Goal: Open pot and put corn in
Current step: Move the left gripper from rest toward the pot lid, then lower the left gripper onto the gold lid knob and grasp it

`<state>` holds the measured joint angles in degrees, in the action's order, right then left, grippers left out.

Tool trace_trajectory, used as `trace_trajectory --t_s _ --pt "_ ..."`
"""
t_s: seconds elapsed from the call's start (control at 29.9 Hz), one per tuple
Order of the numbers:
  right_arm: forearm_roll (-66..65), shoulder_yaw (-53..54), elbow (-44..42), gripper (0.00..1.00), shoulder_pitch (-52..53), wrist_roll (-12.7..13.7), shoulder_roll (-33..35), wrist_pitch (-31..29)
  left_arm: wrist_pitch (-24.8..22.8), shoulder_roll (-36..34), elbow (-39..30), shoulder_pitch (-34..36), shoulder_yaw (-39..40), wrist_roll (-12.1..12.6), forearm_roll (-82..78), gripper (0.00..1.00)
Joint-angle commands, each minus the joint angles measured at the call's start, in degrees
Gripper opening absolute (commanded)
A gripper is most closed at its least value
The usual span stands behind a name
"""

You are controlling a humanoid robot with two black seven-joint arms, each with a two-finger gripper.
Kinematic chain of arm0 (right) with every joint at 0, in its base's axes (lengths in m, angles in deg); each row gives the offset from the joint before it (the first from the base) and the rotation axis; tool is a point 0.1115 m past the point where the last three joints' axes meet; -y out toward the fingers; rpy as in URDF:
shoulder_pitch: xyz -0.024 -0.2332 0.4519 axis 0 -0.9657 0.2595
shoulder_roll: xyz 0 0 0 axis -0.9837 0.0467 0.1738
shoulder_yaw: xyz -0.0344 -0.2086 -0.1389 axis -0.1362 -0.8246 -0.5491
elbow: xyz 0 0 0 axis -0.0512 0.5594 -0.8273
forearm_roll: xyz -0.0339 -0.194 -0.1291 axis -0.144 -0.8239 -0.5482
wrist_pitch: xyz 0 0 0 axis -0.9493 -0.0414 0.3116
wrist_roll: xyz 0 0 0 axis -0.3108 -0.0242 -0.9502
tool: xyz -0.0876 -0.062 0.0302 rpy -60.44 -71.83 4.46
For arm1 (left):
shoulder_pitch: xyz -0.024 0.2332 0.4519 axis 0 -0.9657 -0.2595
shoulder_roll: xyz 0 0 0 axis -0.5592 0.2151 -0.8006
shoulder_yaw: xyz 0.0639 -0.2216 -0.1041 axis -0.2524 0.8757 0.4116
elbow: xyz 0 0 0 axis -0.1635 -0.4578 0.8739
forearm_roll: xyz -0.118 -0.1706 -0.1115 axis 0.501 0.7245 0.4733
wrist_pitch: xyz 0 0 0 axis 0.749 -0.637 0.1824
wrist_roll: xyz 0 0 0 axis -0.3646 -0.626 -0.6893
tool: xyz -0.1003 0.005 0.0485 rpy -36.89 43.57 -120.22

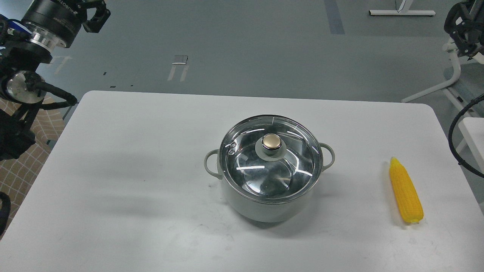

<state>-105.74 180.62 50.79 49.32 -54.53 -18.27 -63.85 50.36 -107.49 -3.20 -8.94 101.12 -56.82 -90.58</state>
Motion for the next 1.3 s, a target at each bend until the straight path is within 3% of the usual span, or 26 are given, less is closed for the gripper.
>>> trace_trajectory --t_s 0.0,0.4,0.53,0.67,0.9,1.07,1.27 --pt "0.0 -0.1 -0.2 1.0 0.1 0.1 0.6 0.0 1.0 1.1 0.0 0.3 0.0 -0.2 0.1 0.97" --pt "0.0 0.0 0.0 1.0 0.2 0.6 2.7 0.0 0.7 0.9 3.2 2.0 0.9 -0.3 0.9 0.98" --pt "0.0 0.1 0.1 1.0 0.1 0.6 2.7 0.0 -3.8 1.3 2.1 2.0 0.1 -0.5 0.2 0.97" --pt "0.1 0.2 0.5 1.0 0.1 0.5 2.8 0.0 -4.0 -0.6 -4.6 1.2 -0.5 -0.3 -6.1 0.97" --pt "0.1 0.4 0.3 1.0 -1.1 0.2 3.5 0.0 0.7 -3.7 -18.7 1.5 -0.9 -0.9 -37.1 0.89" --pt "0.1 2.0 0.4 1.0 -2.9 0.2 3.5 0.0 3.0 -5.7 -38.1 1.1 -3.5 -0.9 -59.4 0.89" --pt "0.1 3.7 0.5 1.0 -3.1 0.2 4.9 0.0 3.5 -4.1 -45.4 1.4 -12.0 -0.9 -86.1 0.89"
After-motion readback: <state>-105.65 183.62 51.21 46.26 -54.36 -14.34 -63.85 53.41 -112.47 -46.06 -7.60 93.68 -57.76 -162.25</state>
